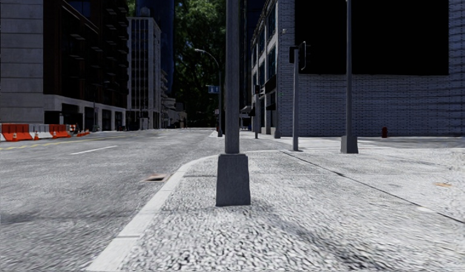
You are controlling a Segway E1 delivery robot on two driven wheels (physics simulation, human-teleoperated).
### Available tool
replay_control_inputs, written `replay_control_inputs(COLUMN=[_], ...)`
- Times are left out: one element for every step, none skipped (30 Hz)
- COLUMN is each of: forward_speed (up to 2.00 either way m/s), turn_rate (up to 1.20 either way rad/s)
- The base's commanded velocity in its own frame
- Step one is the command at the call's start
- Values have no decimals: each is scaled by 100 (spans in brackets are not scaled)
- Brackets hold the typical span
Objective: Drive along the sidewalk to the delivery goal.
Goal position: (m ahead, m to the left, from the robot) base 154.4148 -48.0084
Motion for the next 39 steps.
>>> replay_control_inputs(forward_speed=[100,100,100,100,100,100,100,100,100,100,100,100,100,100,100,100,100,100,100,100,100,100,100,101,101,101,101,101,101,101,101,101,101,101,101,101,101,101,101], turn_rate=[-79,-79,-79,-79,-79,-79,-79,-79,-79,-79,-79,-79,-79,-79,-79,-79,-79,-79,-79,-79,-79,-79,-79,-60,-60,0,0,0,0,0,0,0,0,0,0,0,0,0,0])
